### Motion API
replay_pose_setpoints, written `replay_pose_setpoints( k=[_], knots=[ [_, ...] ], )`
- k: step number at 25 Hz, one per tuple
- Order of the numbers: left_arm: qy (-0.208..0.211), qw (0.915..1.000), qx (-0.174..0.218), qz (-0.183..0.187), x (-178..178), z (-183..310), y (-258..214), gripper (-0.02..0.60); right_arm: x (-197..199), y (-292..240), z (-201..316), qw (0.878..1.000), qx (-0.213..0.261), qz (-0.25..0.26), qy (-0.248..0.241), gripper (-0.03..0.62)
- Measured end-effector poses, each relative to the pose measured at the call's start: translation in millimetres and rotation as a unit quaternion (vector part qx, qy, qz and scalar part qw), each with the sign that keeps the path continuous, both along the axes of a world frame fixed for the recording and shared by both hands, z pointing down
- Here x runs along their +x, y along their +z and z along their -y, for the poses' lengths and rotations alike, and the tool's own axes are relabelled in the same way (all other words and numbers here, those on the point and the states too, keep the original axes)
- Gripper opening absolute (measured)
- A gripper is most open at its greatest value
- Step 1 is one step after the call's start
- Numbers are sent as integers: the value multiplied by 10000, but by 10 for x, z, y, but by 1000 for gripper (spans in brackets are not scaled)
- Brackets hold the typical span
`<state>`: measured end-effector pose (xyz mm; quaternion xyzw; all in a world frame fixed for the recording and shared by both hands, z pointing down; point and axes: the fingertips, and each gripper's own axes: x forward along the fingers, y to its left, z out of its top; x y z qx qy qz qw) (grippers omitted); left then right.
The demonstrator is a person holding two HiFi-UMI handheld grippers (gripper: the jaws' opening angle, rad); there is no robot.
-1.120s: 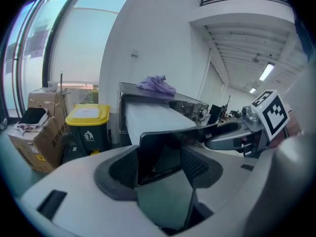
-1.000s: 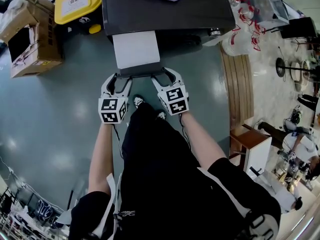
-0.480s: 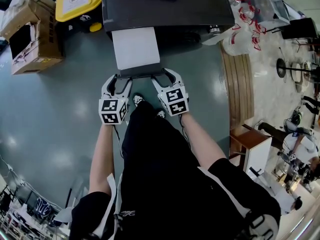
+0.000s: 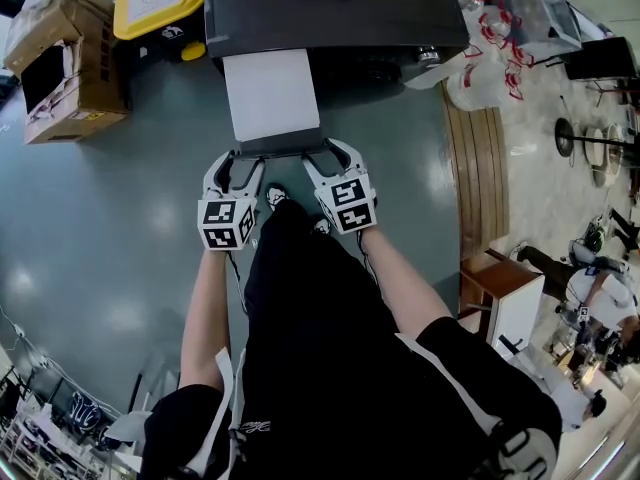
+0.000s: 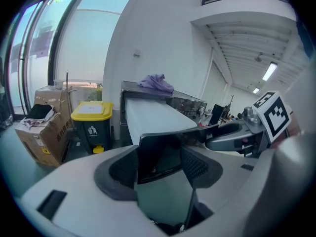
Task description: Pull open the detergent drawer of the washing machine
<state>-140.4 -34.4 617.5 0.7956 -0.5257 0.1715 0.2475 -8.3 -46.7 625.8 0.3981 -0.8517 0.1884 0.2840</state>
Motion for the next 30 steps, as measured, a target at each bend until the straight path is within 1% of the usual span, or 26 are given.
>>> replay_pose_setpoints(
  k=[12,24,30],
  knots=[
    [-12,10000,-2,18,4,-48,-16,252,2,-21,-41,10000,-2,18,-16,227],
    [-13,10000,-37,38,45,-205,13,252,66,39,-208,9999,-100,-63,32,227],
    [-8,10000,-28,48,47,-261,1,252,48,7,-262,10000,-65,-27,-4,227]
  ],
)
